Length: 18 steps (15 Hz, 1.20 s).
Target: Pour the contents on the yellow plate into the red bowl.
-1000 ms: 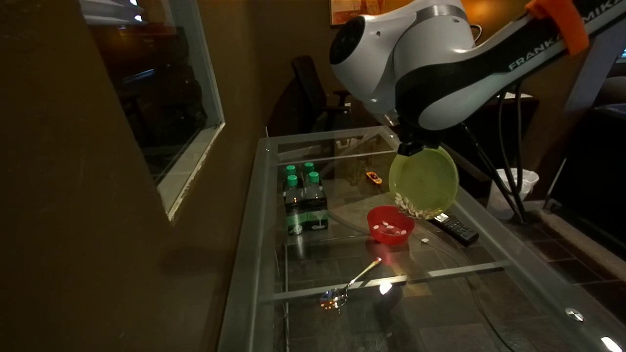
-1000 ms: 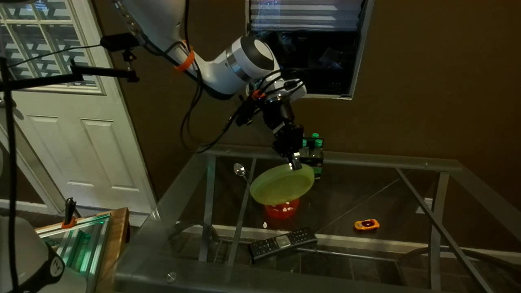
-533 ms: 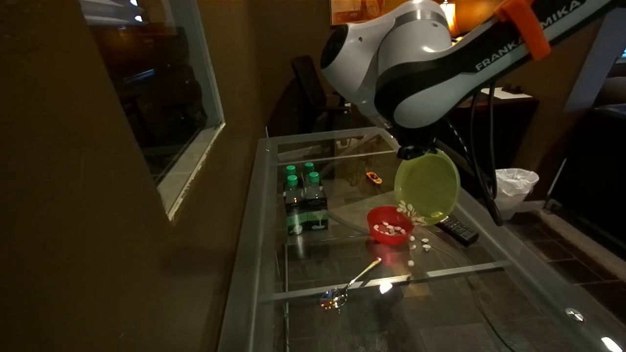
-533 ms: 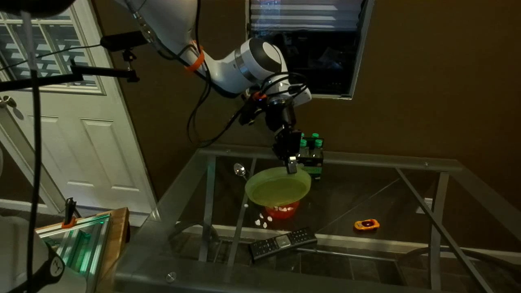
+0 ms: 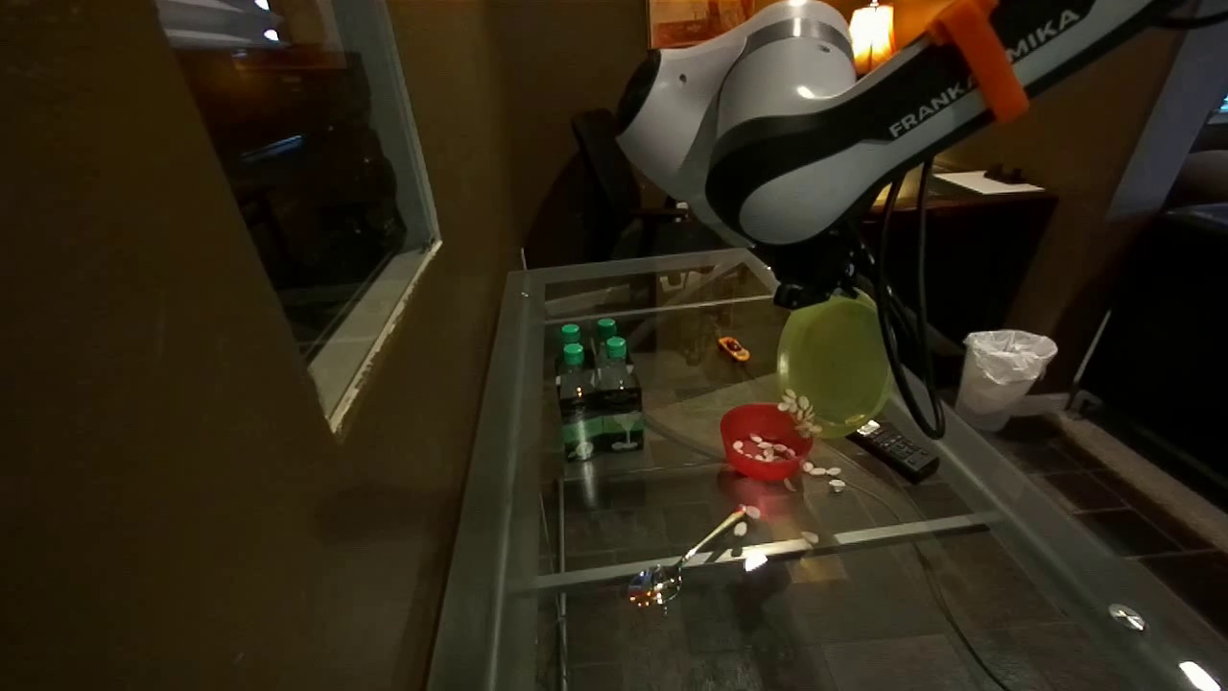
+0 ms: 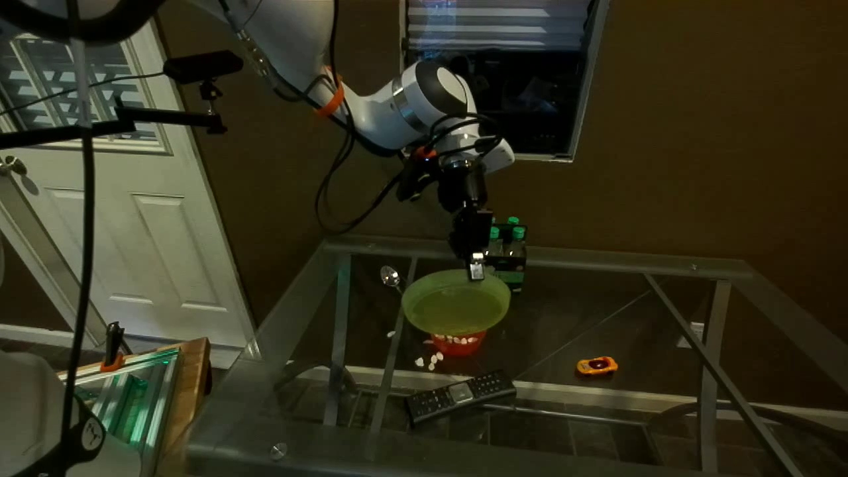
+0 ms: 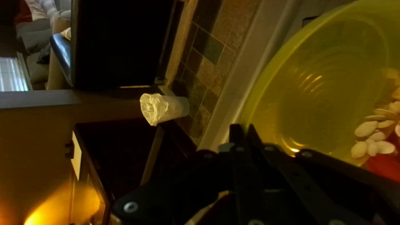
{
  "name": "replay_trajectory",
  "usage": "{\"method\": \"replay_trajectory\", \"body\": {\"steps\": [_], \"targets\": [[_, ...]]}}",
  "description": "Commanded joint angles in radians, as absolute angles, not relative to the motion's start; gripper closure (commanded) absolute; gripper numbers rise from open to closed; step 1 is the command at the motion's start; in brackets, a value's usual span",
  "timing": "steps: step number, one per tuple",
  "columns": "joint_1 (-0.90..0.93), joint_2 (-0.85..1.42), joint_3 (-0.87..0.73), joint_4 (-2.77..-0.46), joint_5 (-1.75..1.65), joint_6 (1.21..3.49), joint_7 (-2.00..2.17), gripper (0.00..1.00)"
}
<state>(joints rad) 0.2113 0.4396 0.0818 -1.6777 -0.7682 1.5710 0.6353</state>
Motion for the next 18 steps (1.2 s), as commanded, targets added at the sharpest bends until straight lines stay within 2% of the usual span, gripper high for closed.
{"method": "replay_trajectory", "body": {"steps": [1,10,14,18], "targets": [[0.246,0.479,0.061,-1.611,-0.772,1.502,0.684,0.99],[0.268,0.498,0.053,-1.585,-0.795,1.462,0.785,0.99],[0.247,0.424,0.064,-1.655,-0.789,1.516,0.744,0.99],[0.207,0.287,0.07,-1.775,-0.798,1.663,0.697,0.99]]}}
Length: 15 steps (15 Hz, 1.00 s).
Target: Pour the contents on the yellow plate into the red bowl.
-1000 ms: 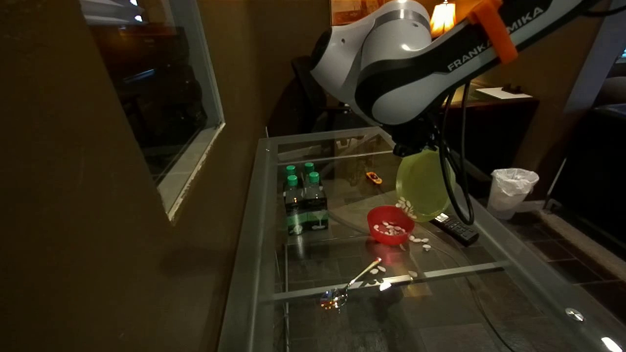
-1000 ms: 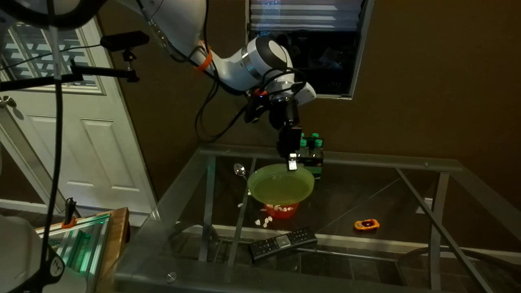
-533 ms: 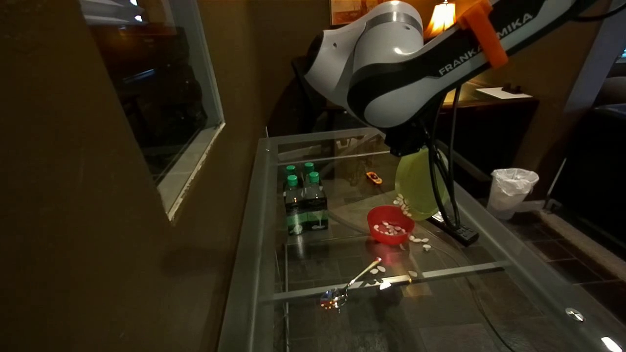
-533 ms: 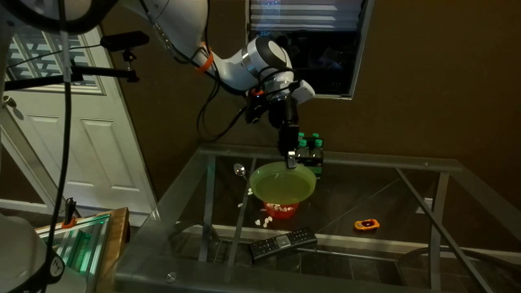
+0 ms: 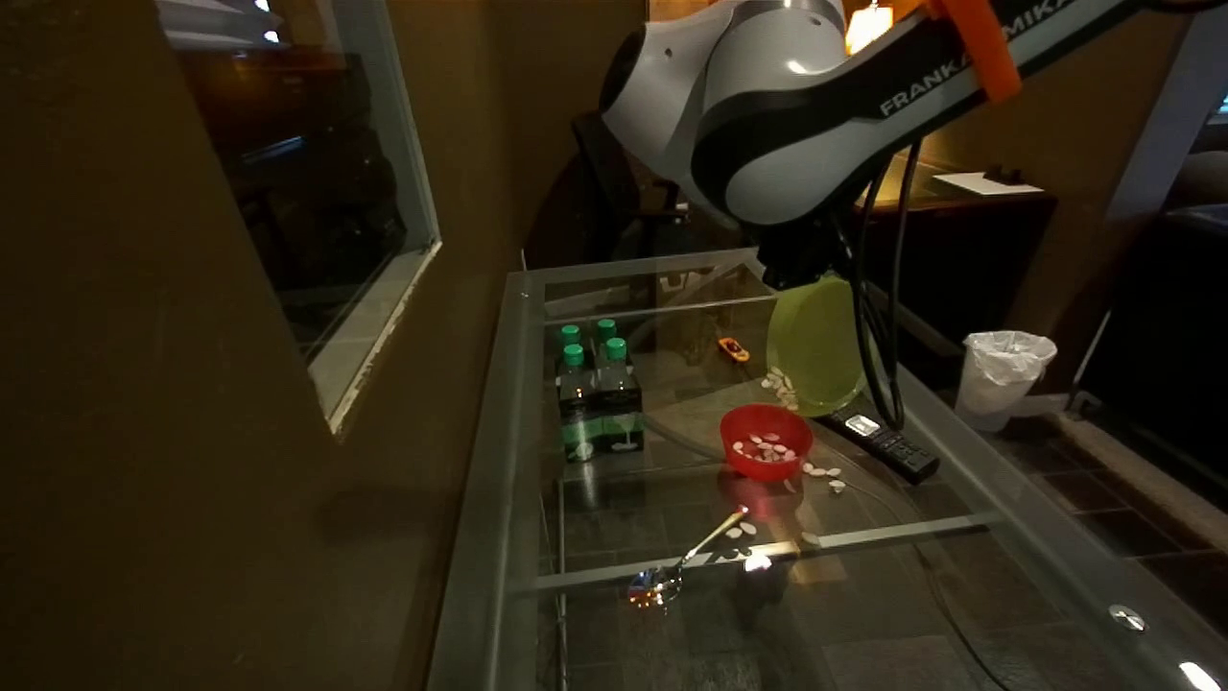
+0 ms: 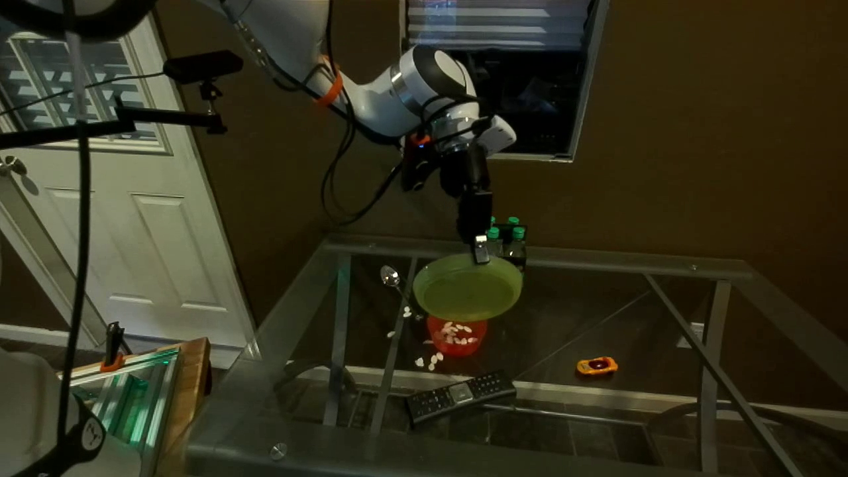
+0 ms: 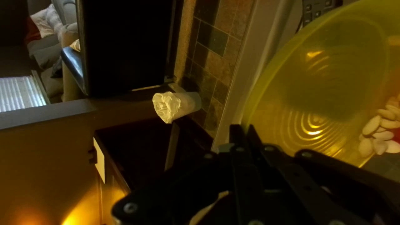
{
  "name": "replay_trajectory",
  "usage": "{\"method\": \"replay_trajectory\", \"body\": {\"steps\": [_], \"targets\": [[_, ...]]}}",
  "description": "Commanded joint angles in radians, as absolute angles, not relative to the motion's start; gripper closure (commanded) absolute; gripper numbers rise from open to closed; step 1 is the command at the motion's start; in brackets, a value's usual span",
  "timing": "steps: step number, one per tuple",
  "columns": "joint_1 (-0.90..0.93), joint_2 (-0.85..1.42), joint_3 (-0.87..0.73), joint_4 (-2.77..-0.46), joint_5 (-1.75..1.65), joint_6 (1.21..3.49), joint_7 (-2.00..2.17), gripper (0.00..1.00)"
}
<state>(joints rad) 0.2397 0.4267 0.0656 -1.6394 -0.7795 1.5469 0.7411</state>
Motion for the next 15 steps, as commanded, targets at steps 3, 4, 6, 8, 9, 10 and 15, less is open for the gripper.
{"method": "replay_trajectory", "body": {"steps": [3,4,6,8,9,10,15], "targets": [[0.156,0.161,0.073,-1.895,-0.765,1.831,0.591,0.99],[0.136,0.119,0.07,-1.938,-0.747,1.891,0.551,0.99],[0.098,0.051,0.058,-2.011,-0.705,2.003,0.455,0.99],[0.062,0.003,0.045,-2.07,-0.644,2.096,0.343,0.99],[0.048,-0.017,0.037,-2.098,-0.609,2.135,0.28,0.99],[0.034,-0.03,0.027,-2.122,-0.569,2.172,0.216,0.99],[-0.012,-0.053,-0.02,-2.209,-0.33,2.305,-0.109,0.99]]}}
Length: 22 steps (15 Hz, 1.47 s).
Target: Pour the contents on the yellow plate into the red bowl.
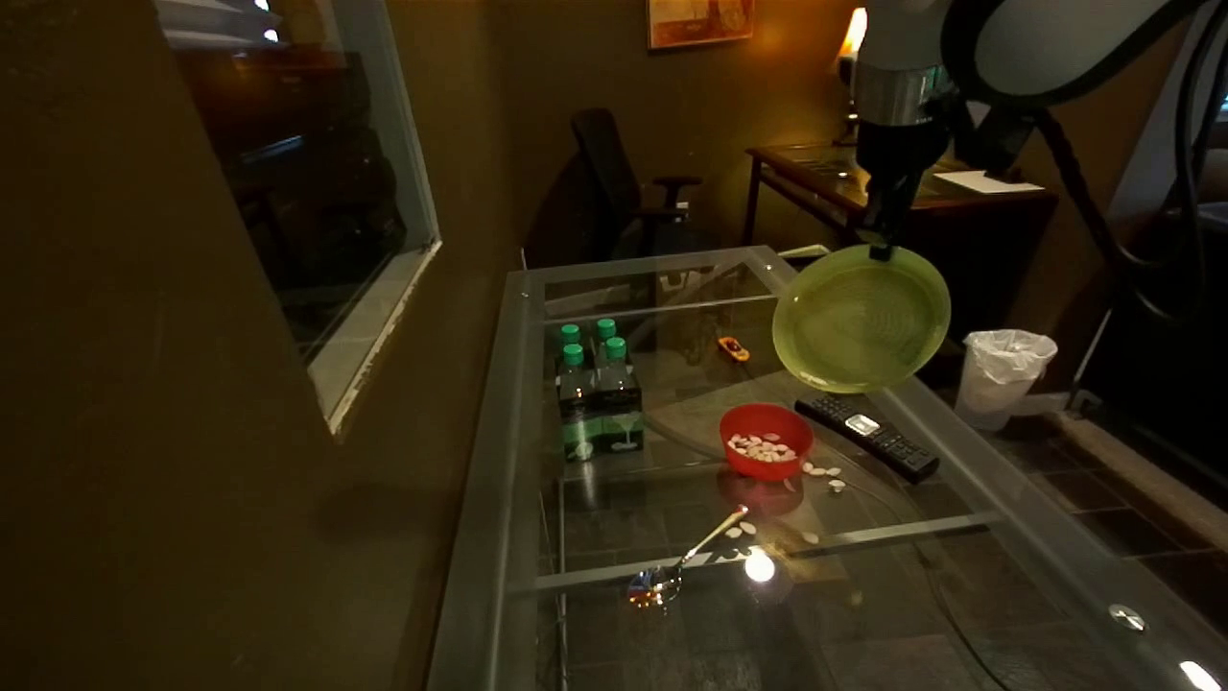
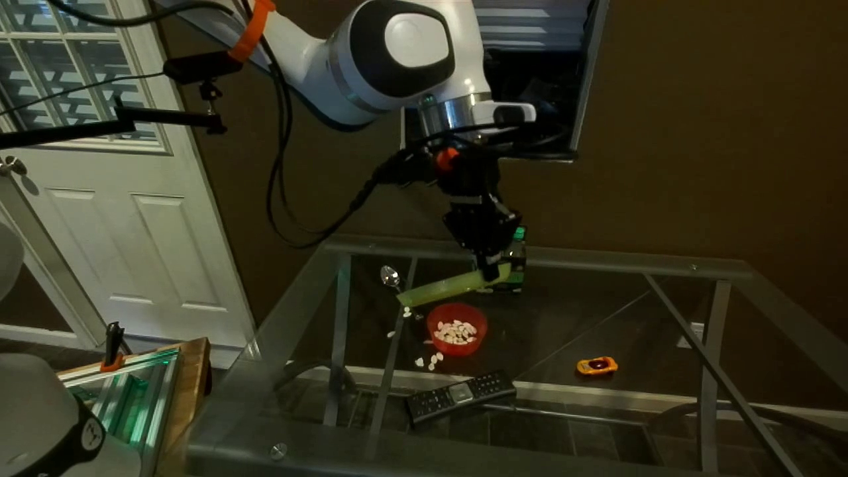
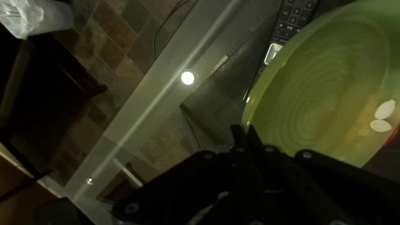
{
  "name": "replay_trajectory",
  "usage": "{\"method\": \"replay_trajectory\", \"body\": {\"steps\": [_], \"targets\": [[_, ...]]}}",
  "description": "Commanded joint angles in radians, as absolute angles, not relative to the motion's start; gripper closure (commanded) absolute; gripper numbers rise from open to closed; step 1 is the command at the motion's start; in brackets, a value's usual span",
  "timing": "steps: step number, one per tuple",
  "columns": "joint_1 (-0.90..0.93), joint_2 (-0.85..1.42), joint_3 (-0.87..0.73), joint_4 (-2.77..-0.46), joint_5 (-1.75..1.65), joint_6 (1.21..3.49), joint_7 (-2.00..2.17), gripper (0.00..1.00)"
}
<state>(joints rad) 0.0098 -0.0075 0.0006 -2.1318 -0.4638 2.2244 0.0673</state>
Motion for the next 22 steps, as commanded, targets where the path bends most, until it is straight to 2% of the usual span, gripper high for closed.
{"method": "replay_trajectory", "body": {"steps": [1,9,18,22], "targets": [[-0.018,-0.053,-0.027,-2.223,-0.277,2.331,-0.173,0.99],[-0.023,-0.026,-0.041,-2.26,0.108,2.294,-0.618,0.99],[0.05,-0.013,0.041,-2.353,0.19,2.324,-0.79,0.99],[0.042,-0.006,0.036,-2.328,0.141,2.301,-0.731,0.97]]}}
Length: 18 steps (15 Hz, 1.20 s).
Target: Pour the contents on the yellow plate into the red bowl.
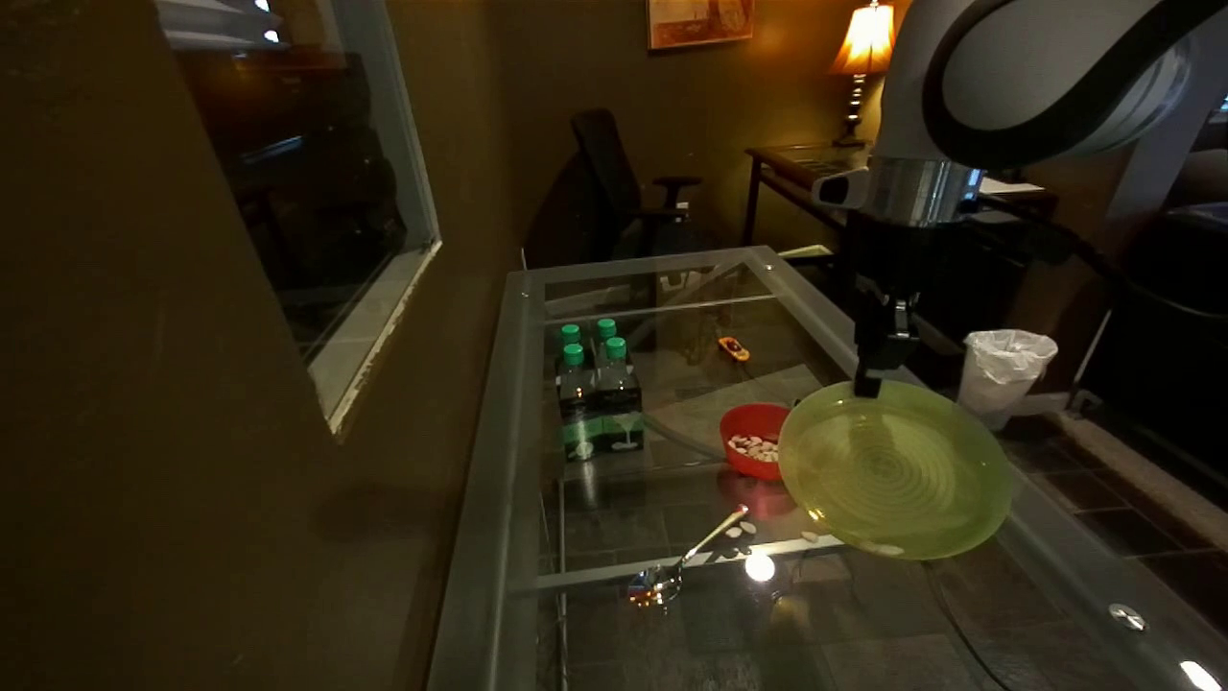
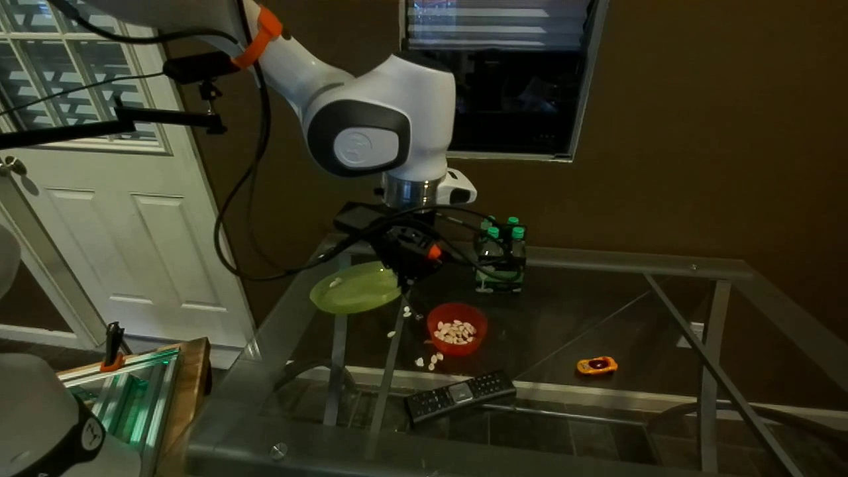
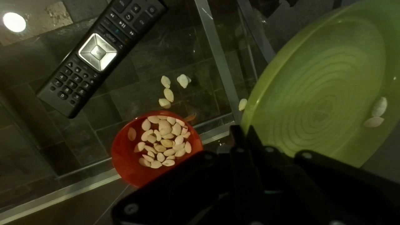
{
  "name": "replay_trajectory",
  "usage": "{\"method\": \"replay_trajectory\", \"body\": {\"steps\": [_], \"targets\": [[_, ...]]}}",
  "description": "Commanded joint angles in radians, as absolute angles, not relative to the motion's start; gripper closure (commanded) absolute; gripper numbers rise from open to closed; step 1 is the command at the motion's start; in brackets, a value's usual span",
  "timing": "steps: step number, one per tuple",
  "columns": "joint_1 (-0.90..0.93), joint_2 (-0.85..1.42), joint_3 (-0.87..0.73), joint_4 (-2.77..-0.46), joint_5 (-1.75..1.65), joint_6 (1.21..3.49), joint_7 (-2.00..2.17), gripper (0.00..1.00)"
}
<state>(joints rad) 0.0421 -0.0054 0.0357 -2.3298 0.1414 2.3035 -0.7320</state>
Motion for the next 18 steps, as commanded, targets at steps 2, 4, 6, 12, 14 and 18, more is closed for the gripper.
{"method": "replay_trajectory", "body": {"steps": [2,4,6,12,14,18], "targets": [[0.039,-0.006,0.033,-2.326,0.141,2.301,-0.731,0.99],[0.041,0.009,0.035,-2.327,0.132,2.287,-0.752,0.99],[0.047,0.042,0.042,-2.326,0.118,2.292,-0.755,0.99],[0.057,0.159,0.1,-2.317,0.15,2.335,-0.857,0.99],[0.056,0.193,0.126,-2.309,0.159,2.372,-0.896,0.99],[0.052,0.26,0.167,-2.287,0.136,2.424,-0.943,0.99]]}}
